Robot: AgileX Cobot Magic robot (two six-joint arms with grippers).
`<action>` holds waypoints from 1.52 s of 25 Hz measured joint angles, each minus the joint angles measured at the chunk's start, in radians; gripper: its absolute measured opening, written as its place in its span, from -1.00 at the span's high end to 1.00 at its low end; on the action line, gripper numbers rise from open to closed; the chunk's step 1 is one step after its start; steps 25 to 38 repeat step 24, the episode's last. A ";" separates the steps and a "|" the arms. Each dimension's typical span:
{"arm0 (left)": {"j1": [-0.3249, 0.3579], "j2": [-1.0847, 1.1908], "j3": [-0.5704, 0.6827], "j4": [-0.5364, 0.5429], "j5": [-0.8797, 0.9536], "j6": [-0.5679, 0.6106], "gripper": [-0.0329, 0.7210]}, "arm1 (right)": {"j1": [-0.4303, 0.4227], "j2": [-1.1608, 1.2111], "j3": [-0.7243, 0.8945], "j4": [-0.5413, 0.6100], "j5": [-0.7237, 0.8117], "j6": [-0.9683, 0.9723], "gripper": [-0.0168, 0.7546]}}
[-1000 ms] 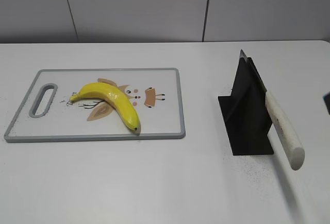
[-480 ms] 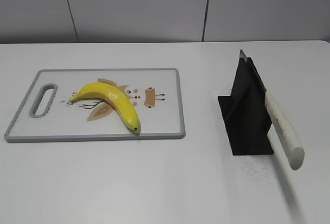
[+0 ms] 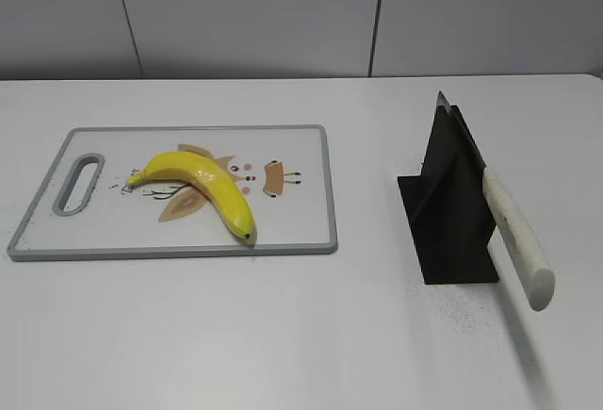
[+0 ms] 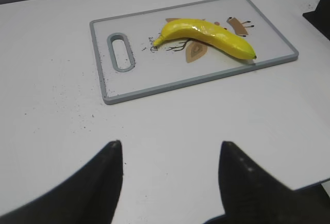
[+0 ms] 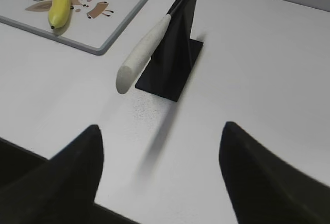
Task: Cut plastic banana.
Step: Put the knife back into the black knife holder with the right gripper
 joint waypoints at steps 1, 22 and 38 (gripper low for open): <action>0.000 0.000 0.000 0.000 0.000 0.000 -0.62 | -0.011 0.000 0.000 0.000 0.000 0.000 -0.42; 0.000 0.000 0.000 -0.003 0.000 0.000 -0.62 | -0.360 -0.001 0.000 0.000 0.001 0.000 -0.42; 0.000 0.000 0.000 -0.003 0.000 0.000 -0.61 | -0.360 -0.001 0.000 0.000 0.001 0.000 -0.42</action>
